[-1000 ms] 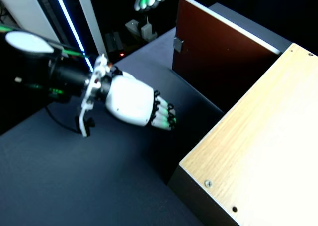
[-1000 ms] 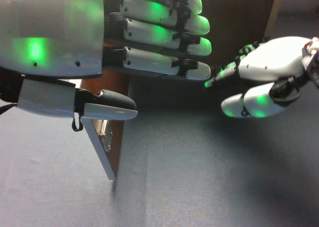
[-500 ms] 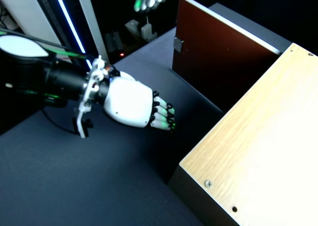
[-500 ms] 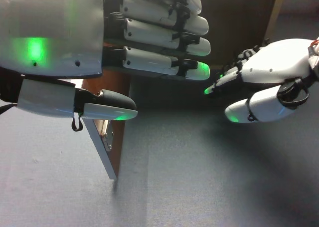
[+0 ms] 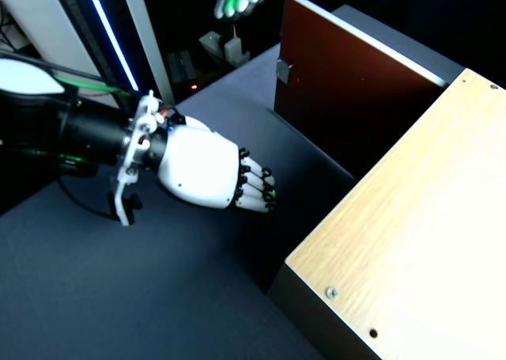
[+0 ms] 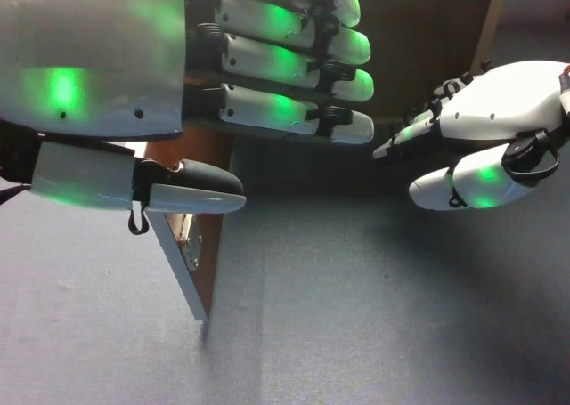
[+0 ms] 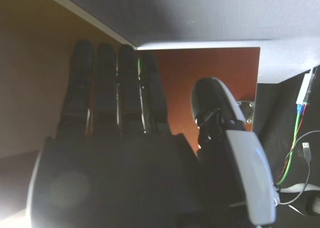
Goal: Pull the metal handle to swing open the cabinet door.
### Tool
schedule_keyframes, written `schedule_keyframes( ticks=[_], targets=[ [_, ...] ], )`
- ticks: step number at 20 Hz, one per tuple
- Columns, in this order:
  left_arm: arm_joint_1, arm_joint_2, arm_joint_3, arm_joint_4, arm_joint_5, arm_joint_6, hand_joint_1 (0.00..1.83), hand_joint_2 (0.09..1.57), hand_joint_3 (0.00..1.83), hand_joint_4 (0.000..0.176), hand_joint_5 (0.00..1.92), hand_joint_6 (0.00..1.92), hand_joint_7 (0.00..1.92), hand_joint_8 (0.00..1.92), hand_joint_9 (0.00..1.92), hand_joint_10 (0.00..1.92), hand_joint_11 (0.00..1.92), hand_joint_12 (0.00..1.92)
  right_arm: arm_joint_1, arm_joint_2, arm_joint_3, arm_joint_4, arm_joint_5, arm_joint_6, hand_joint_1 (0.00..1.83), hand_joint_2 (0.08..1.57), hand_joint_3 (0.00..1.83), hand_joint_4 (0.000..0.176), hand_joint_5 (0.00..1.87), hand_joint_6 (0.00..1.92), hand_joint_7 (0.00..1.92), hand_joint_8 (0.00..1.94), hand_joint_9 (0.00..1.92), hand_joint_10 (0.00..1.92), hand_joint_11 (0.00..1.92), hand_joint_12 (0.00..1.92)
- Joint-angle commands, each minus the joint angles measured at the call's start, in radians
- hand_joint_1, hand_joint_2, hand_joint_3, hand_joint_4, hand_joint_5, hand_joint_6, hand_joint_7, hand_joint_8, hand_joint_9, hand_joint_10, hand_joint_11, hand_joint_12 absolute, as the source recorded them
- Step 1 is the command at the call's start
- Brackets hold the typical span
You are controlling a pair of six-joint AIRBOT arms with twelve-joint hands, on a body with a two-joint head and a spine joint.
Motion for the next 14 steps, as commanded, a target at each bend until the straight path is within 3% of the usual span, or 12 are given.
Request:
schedule_keyframes(
  ticks=[1,10,13,14],
  targets=[
    [-0.011,0.008,0.001,-0.099,-0.025,0.008,0.0,1.57,0.05,0.0,0.4,0.01,0.4,0.01,0.37,0.01,0.05,0.75,0.015,0.008,0.003,0.022,-0.029,0.005,0.0,1.57,0.08,0.0,0.32,0.0,0.32,0.0,0.28,0.0,0.0,0.78],
    [-0.011,0.008,0.001,-0.099,-0.025,0.008,0.0,1.57,0.04,0.0,0.4,0.0,0.41,0.01,0.38,0.01,0.07,0.75,0.034,0.027,0.002,0.078,-0.043,0.004,0.0,1.57,0.09,0.0,0.34,0.0,0.34,0.0,0.31,0.01,0.0,0.85],
    [-0.011,0.008,0.001,-0.099,-0.025,0.008,0.0,1.57,0.06,0.0,0.43,0.01,0.43,0.01,0.39,0.01,0.09,0.77,0.039,0.03,-0.003,0.078,-0.046,-0.065,0.0,1.57,0.1,0.0,0.36,0.01,0.37,0.01,0.33,0.01,0.0,0.89],
    [-0.011,0.008,0.001,-0.099,-0.025,0.008,0.0,1.57,0.06,0.0,0.43,0.01,0.43,0.01,0.39,0.01,0.09,0.77,0.04,0.032,-0.005,0.109,-0.041,-0.137,0.0,1.57,0.1,0.0,0.37,0.01,0.38,0.01,0.34,0.01,0.0,0.91]
  ],
)
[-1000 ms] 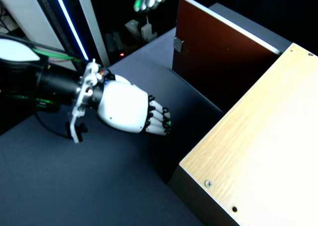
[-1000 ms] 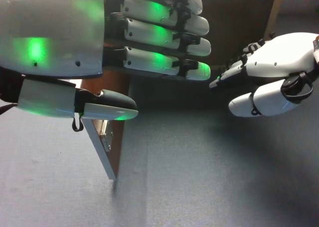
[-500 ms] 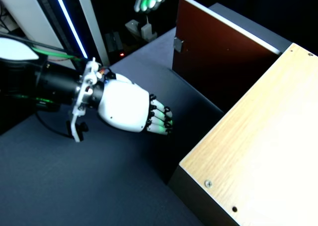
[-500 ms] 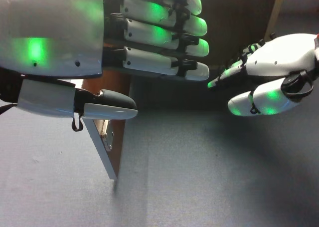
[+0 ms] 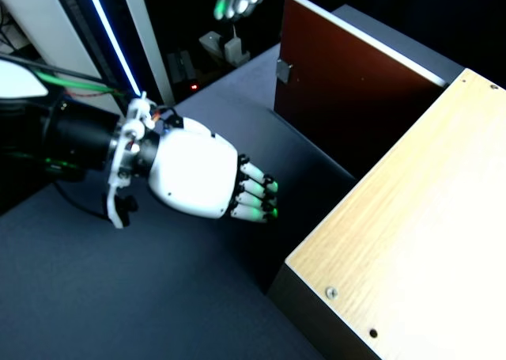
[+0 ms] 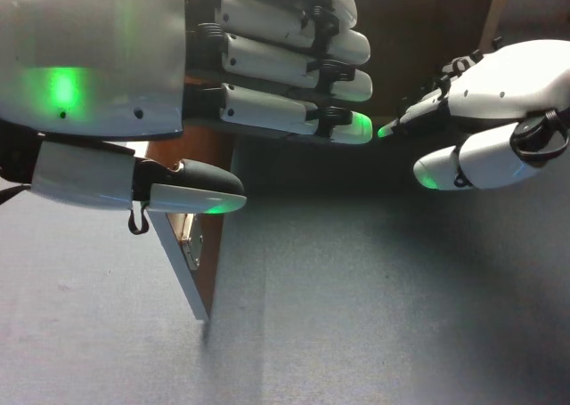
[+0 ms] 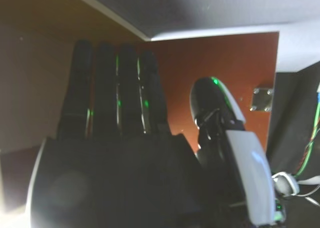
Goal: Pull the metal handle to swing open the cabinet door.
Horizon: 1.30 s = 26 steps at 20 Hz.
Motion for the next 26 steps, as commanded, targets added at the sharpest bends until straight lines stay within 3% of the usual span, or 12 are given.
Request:
schedule_keyframes(
  ticks=[1,6,7,9,10,15,26],
  targets=[
    [-0.011,0.008,0.001,-0.099,-0.025,0.008,0.0,1.57,0.06,0.0,0.43,0.01,0.43,0.01,0.39,0.0,0.09,0.77,0.018,0.014,-0.002,0.022,-0.013,-0.021,0.0,1.57,0.09,0.0,0.39,0.01,0.4,0.01,0.35,0.01,0.0,0.94],
    [-0.011,0.008,0.001,-0.099,-0.025,0.008,0.0,1.57,0.03,0.0,0.43,0.0,0.43,0.0,0.39,0.0,0.09,0.74,0.052,0.055,0.032,0.195,0.149,-0.426,0.0,1.57,0.08,0.0,0.39,0.01,0.4,0.0,0.36,0.01,0.0,0.93],
    [-0.011,0.008,0.001,-0.099,-0.025,0.008,0.0,1.57,0.03,0.0,0.44,0.0,0.44,0.0,0.4,0.01,0.1,0.74,0.052,0.06,0.039,0.302,0.181,-0.543,0.0,1.57,0.08,0.0,0.39,0.01,0.4,0.0,0.36,0.01,0.0,0.93],
    [-0.011,0.008,0.001,-0.099,-0.025,0.008,0.0,1.57,0.04,0.0,0.45,0.01,0.46,0.01,0.43,0.01,0.11,0.74,0.046,0.078,0.061,0.626,0.302,-0.923,0.0,1.57,0.07,0.0,0.39,0.01,0.41,0.0,0.36,0.01,0.0,0.94],
    [-0.011,0.008,0.001,-0.099,-0.025,0.008,0.0,1.57,0.05,0.0,0.46,0.01,0.47,0.01,0.43,0.01,0.12,0.75,0.039,0.085,0.062,0.661,0.333,-0.974,0.0,1.57,0.08,0.0,0.38,0.0,0.4,0.0,0.35,0.0,0.0,0.92],
    [-0.011,0.008,0.001,-0.099,-0.025,0.008,0.0,1.57,0.04,0.0,0.45,0.0,0.46,0.0,0.43,0.0,0.12,0.74,-0.005,0.148,0.056,0.633,0.477,-0.999,0.0,1.57,0.07,0.0,0.38,0.0,0.4,0.0,0.35,0.01,0.0,0.96],
    [-0.011,0.008,0.001,-0.099,-0.025,0.008,0.0,1.57,0.04,0.0,0.37,0.0,0.37,0.0,0.34,0.0,0.04,0.72,-0.017,0.2,0.12,0.426,0.83,-0.836,0.0,1.57,0.07,0.0,0.33,0.0,0.31,0.0,0.28,0.0,0.0,0.77]
  ],
)
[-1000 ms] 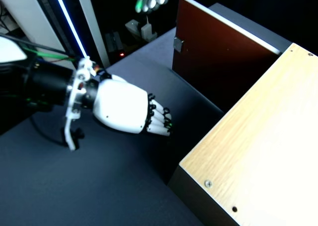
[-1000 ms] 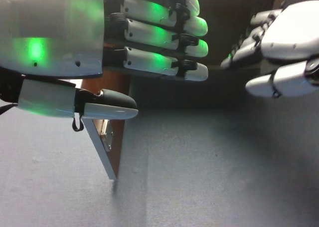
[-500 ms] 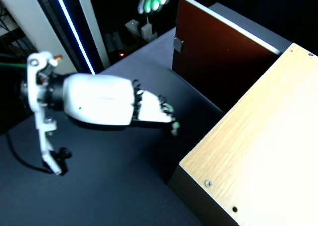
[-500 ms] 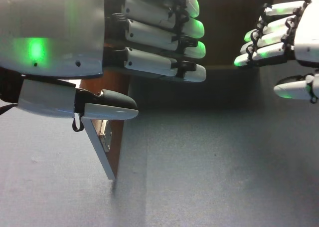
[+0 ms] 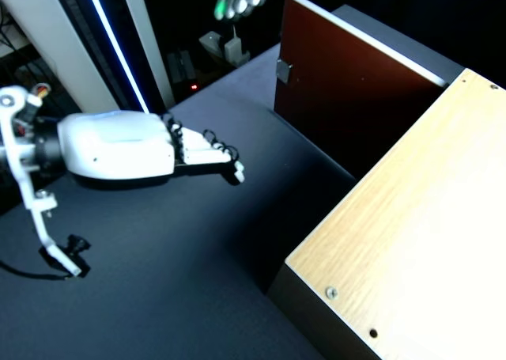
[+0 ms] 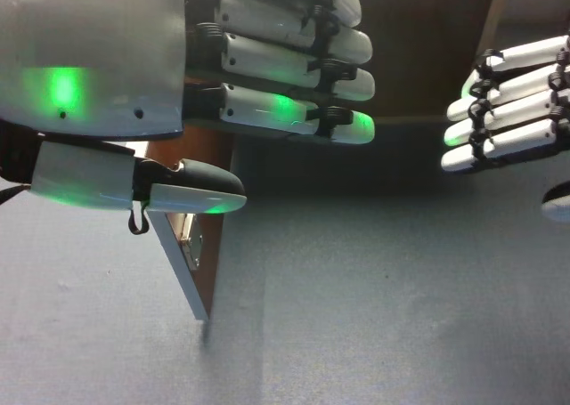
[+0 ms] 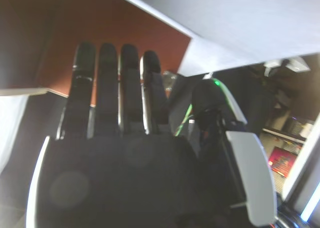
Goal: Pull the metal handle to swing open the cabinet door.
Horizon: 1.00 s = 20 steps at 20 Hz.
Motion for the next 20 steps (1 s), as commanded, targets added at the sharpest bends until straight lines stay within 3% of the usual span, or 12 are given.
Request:
schedule_keyframes(
  ticks=[1,11,15,20],
  targets=[
    [-0.011,0.008,0.001,-0.099,-0.025,0.008,0.0,1.57,0.04,0.0,0.37,0.0,0.37,0.0,0.34,0.0,0.04,0.72,0.01,0.014,0.005,0.054,0.098,0.017,0.0,1.57,0.07,0.0,0.32,0.0,0.31,0.0,0.28,0.0,0.0,0.77],
    [-0.011,0.008,0.001,-0.099,-0.025,0.008,0.0,1.57,0.03,0.0,0.38,0.0,0.38,0.0,0.35,0.0,0.05,0.72,0.011,0.083,0.018,-0.005,0.393,0.044,0.0,1.57,0.07,0.0,0.31,0.0,0.31,0.0,0.27,0.0,0.0,0.75],
    [-0.011,0.008,0.001,-0.099,-0.025,0.008,0.0,1.57,0.02,0.0,0.37,0.0,0.38,0.0,0.35,0.0,0.05,0.72,0.02,0.112,-0.025,-0.009,0.4,0.044,0.0,1.57,0.07,0.0,0.31,0.0,0.31,0.0,0.27,0.0,0.0,0.75],
    [-0.011,0.008,0.001,-0.099,-0.025,0.008,0.0,1.57,0.02,0.0,0.37,0.0,0.38,0.0,0.35,0.0,0.05,0.71,0.093,0.124,-0.058,-0.009,0.372,0.046,0.0,1.57,0.06,0.0,0.31,0.0,0.31,0.0,0.28,0.0,0.0,0.77]
  ],
)
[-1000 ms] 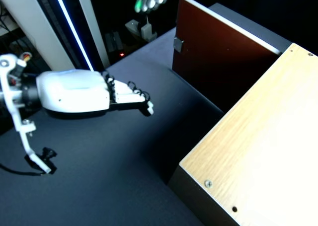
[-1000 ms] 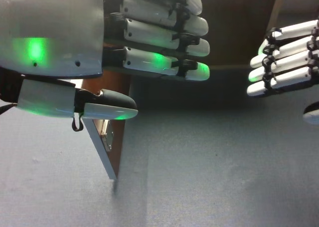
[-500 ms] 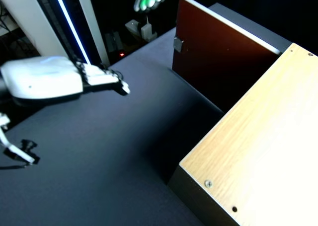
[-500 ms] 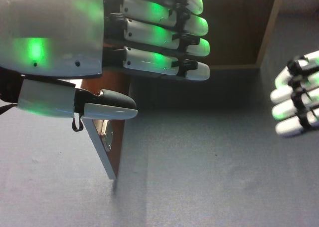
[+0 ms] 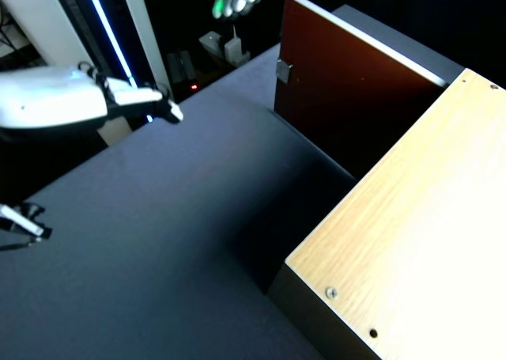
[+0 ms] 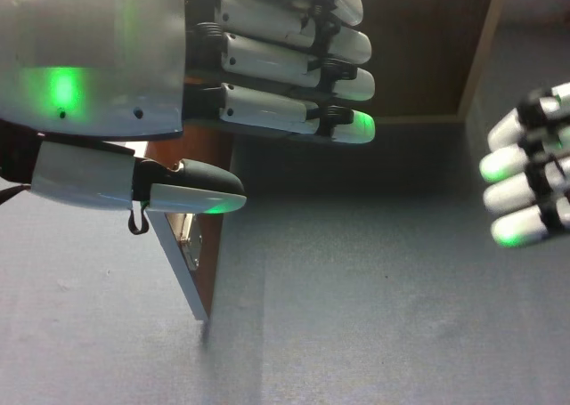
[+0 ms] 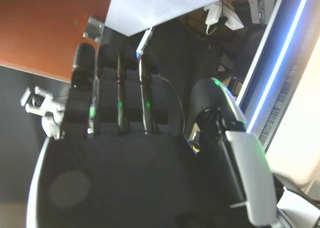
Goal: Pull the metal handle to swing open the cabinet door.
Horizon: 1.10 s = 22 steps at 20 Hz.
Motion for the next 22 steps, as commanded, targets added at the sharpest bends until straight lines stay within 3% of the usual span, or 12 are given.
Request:
schedule_keyframes(
  ticks=[1,16,19,22],
  targets=[
    [-0.011,0.008,0.001,-0.099,-0.025,0.009,0.0,1.57,0.02,0.0,0.37,0.0,0.38,0.0,0.35,0.0,0.05,0.71,0.018,0.007,-0.007,0.084,0.035,0.005,0.0,1.57,0.06,0.0,0.32,0.0,0.32,0.0,0.28,0.0,0.0,0.77],
    [-0.011,0.008,0.001,-0.099,-0.025,0.009,0.0,1.57,0.02,0.0,0.4,0.01,0.42,0.01,0.39,0.01,0.08,0.72,0.093,0.04,-0.161,0.04,-0.062,0.017,0.0,1.57,0.06,0.0,0.33,0.0,0.33,0.0,0.29,0.0,0.0,0.77],
    [-0.011,0.006,0.002,-0.099,-0.025,0.009,0.0,1.57,0.02,0.0,0.4,0.0,0.4,0.0,0.38,0.0,0.07,0.72,0.207,0.029,-0.167,-0.027,-0.055,0.044,0.0,1.57,0.05,0.0,0.32,0.0,0.32,0.0,0.28,0.0,0.0,0.77],
    [-0.011,0.007,0.001,-0.099,-0.025,0.009,0.0,1.56,0.01,0.0,0.39,0.0,0.4,0.0,0.38,0.0,0.07,0.72,0.259,0.029,-0.16,-0.085,-0.05,0.045,0.0,1.56,0.02,0.0,0.32,0.0,0.32,0.0,0.28,0.0,0.0,0.76]
  ],
)
